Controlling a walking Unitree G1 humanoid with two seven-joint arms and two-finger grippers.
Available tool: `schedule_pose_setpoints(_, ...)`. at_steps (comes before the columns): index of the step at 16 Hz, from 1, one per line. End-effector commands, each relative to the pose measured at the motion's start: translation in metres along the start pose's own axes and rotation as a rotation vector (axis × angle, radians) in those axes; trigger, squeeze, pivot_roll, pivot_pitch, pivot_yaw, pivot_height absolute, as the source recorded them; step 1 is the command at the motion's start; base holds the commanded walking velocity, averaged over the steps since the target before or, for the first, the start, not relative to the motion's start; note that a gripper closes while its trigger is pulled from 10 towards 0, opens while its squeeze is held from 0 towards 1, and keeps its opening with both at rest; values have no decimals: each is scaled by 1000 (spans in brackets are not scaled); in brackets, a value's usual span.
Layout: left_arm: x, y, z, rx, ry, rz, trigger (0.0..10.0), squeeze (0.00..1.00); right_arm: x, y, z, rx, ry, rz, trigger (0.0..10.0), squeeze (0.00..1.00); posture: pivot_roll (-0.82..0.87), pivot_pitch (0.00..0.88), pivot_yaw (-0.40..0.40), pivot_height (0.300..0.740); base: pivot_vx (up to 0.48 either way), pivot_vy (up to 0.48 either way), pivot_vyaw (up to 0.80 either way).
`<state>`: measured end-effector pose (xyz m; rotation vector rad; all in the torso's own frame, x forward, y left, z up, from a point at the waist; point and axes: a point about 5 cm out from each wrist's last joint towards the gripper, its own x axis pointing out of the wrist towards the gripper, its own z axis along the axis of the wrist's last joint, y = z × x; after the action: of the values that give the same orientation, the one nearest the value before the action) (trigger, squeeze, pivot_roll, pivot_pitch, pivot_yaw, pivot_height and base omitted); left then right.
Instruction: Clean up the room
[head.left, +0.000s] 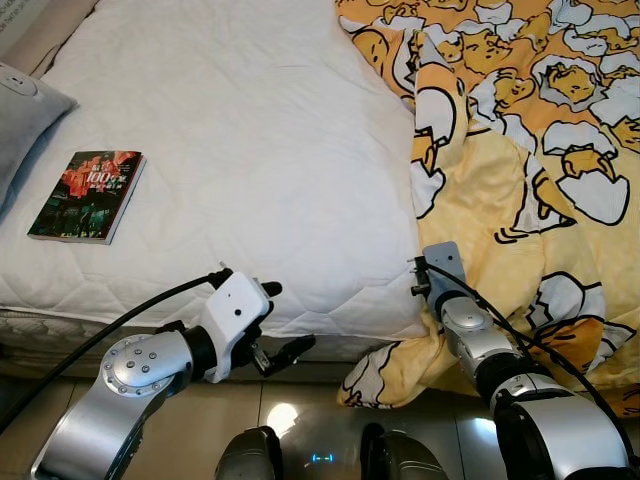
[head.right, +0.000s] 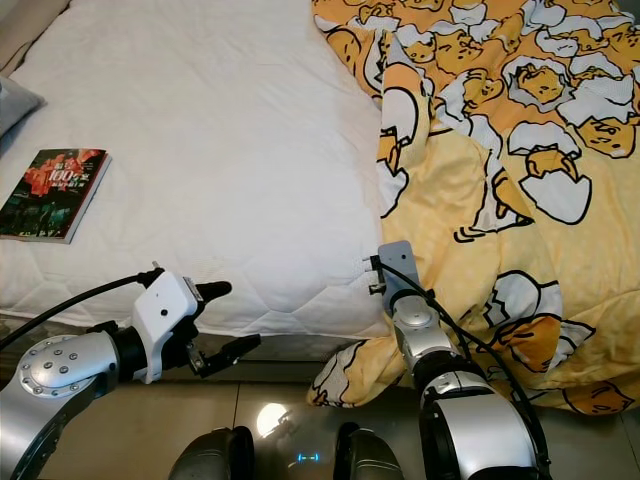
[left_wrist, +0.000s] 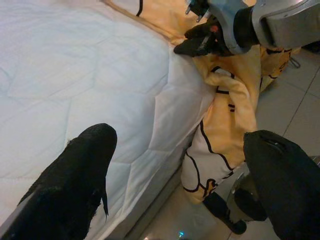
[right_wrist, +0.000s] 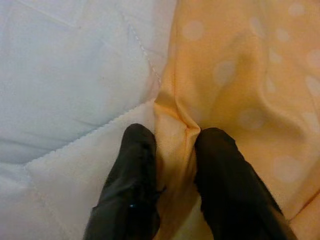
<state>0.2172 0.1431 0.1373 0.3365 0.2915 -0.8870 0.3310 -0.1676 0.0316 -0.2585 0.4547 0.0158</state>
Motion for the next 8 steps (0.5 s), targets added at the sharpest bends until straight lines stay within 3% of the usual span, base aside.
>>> schedule_pose_setpoints(1,-1,-3,0,0,4,-10,10000,0,-2,-3,-8,10,26,-16,0,0,225,203,17,740,0,0,0)
schedule_pose_setpoints(8,0,3,-10,-6,18,-16,10000,0,-2,-10,-12,20,53,-42,0,0,219,186,20,740,0,0,0)
